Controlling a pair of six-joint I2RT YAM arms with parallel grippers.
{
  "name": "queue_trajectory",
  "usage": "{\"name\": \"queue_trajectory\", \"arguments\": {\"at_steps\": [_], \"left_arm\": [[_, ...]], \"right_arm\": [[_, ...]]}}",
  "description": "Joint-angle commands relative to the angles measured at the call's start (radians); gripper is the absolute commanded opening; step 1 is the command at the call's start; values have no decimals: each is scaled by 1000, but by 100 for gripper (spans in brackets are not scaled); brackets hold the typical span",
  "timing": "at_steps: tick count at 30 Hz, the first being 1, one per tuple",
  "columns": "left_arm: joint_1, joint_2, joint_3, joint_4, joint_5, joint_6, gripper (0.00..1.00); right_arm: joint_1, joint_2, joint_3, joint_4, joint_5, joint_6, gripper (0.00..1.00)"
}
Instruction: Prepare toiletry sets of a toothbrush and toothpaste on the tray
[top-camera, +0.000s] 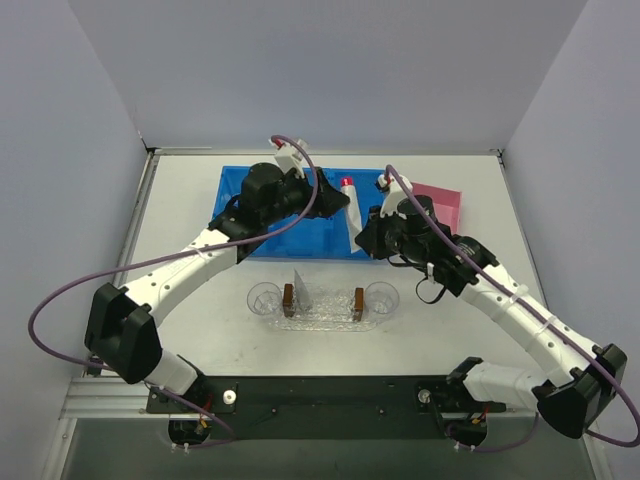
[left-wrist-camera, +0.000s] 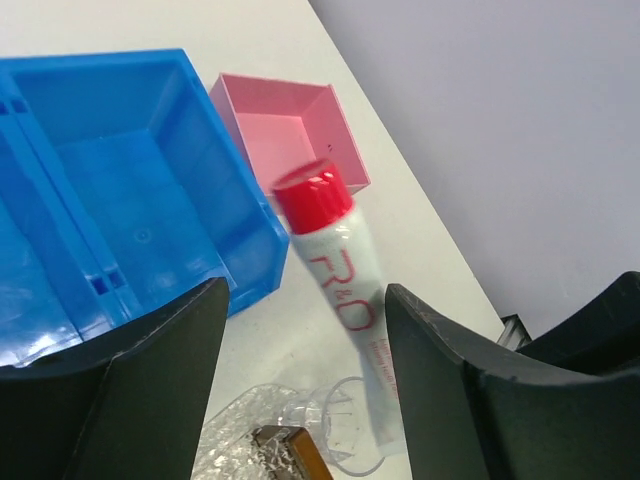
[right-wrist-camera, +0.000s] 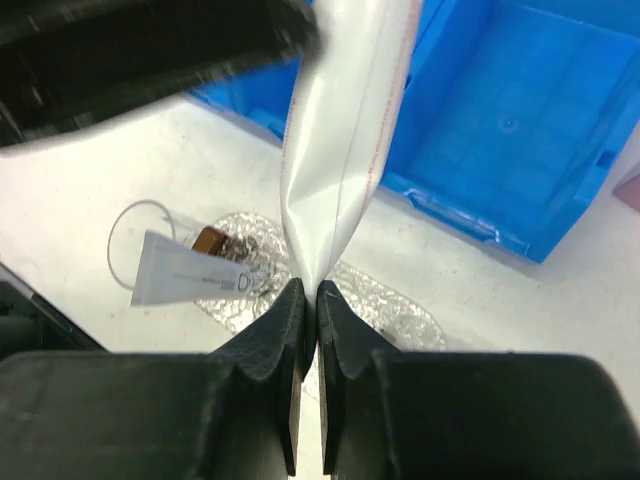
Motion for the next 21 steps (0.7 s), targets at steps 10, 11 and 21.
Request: {"name": "queue_trajectory", "arguments": {"at_steps": [10,11,21], "left_arm": [[51,-322,-126,-25,529,520,78],[47,-335,-132,-37,563,551,79],[-80,-347,-115,-343,801,724,82]], "right_arm": [[-12,-137,208,-500,-210,-103,0],[-10,-138,240,-563,-232,-106,0],[-4,-112,349,-907,-474,-167,0]]}}
